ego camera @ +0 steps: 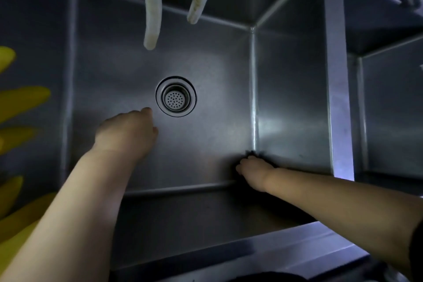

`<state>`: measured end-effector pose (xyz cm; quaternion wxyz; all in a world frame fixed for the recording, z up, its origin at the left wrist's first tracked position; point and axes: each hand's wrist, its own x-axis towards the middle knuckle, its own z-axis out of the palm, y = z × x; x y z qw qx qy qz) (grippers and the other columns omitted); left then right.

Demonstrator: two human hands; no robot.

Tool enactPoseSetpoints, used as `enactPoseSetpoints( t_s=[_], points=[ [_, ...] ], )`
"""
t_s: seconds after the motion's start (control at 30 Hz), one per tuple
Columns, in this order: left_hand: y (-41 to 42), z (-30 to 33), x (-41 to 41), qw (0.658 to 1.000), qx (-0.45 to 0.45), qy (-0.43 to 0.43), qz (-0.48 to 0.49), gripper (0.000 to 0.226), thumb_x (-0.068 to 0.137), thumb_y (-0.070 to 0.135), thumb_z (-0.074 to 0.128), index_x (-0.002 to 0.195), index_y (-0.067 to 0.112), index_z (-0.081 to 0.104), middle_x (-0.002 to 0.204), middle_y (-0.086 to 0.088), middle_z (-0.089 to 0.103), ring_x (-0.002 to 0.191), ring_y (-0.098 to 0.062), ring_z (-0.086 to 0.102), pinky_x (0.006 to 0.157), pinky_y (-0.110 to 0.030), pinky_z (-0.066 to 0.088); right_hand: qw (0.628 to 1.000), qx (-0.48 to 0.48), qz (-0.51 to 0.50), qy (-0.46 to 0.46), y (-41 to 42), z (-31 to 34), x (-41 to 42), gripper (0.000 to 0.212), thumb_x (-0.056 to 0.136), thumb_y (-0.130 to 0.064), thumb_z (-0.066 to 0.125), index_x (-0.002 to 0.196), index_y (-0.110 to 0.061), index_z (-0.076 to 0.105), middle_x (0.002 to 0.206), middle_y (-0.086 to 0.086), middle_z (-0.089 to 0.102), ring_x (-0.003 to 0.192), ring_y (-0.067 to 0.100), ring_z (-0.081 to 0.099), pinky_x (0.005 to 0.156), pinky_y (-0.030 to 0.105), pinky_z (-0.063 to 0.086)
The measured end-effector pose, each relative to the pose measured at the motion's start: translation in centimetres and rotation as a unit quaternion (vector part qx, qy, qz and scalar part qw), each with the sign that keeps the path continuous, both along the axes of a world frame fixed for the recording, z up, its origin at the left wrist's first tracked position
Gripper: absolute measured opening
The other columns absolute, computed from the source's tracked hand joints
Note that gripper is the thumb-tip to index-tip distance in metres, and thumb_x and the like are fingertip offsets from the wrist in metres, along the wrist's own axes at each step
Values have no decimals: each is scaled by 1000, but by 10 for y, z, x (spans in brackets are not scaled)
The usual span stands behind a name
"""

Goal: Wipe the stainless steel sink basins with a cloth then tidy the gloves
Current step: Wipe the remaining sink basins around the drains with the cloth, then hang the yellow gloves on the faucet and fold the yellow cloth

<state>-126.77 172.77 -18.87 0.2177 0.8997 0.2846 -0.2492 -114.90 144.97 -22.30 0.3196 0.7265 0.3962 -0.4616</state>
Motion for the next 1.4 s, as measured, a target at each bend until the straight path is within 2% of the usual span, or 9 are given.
enactPoseSetpoints(
  t_s=[0.3, 0.4, 0.6, 0.67, 0.8, 0.9, 1.07, 1.3, 1.4],
  points=[
    [3, 1, -3, 1000, -3, 19, 5, 36, 94, 32, 42, 126, 15, 45, 129, -11, 54, 114, -33, 52, 84, -36, 42, 968, 41, -245, 23, 4, 6, -20, 23, 94, -10, 39, 98, -13, 62, 121, 15, 60, 104, 23, 55, 81, 24, 37],
    [4, -4, -3, 999, -7, 33, 6, 35, 94, 30, 41, 125, 14, 45, 129, -12, 55, 113, -32, 53, 85, -35, 42, 961, 53, -266, 52, 14, 9, -27, 30, 93, -6, 42, 110, -20, 63, 124, 8, 59, 109, 25, 56, 79, 21, 36],
    [-8, 3, -13, 999, -19, 16, 35, 31, 96, 23, 40, 123, 13, 50, 122, -15, 59, 108, -32, 58, 84, -35, 47, 884, 245, -361, 170, 77, 32, -52, 29, 92, -5, 47, 111, -18, 66, 115, 7, 65, 101, 24, 62, 77, 21, 44],
    [-13, 18, -13, 999, 4, -11, 42, 23, 94, 23, 42, 109, 13, 57, 113, -15, 64, 99, -33, 60, 73, -32, 45, 860, 314, -373, 146, 93, 52, -48, 31, 93, -5, 45, 115, -18, 63, 119, 8, 62, 107, 26, 59, 89, 28, 47],
    [-26, 67, -6, 991, -31, -77, 104, 23, 94, 30, 42, 91, 13, 58, 95, -13, 67, 87, -33, 61, 63, -31, 40, 791, 462, -398, 41, 100, 104, -41, 38, 93, -4, 46, 126, -19, 56, 127, 1, 54, 115, 14, 51, 93, 9, 32],
    [-45, 115, 0, 943, -207, -146, 218, 29, 94, 41, 45, 88, 17, 60, 90, -7, 69, 84, -26, 65, 73, -36, 50, 739, 559, -375, 3, 96, 150, -48, 41, 92, -4, 50, 130, -20, 52, 128, -2, 51, 115, 5, 48, 93, -3, 25],
    [-63, 189, -3, 767, -483, -232, 353, 22, 94, 37, 52, 104, 23, 65, 94, 1, 74, 87, -13, 70, 80, -30, 53, 734, 575, -355, 70, 88, 218, -66, 50, 92, -20, 54, 138, -32, 37, 137, -11, 40, 124, -3, 38, 107, 14, 30],
    [-73, 254, -31, 772, -476, -302, 294, 28, 94, 9, 50, 99, 33, 64, 82, 8, 73, 68, -5, 67, 53, -18, 48, 697, 660, -277, -44, 57, 309, -51, 47, 91, -19, 59, 135, -28, 46, 126, -37, 32, 124, -12, 33, 108, 11, 26],
    [-78, 273, -36, 791, -482, -296, 231, 32, 94, 5, 49, 93, 32, 66, 77, 5, 70, 65, -8, 63, 54, -23, 50, 732, 631, -256, -27, 51, 341, -47, 63, 87, -34, 62, 141, -41, 31, 129, -39, 25, 129, -13, 24, 108, 14, 23]
  ],
)
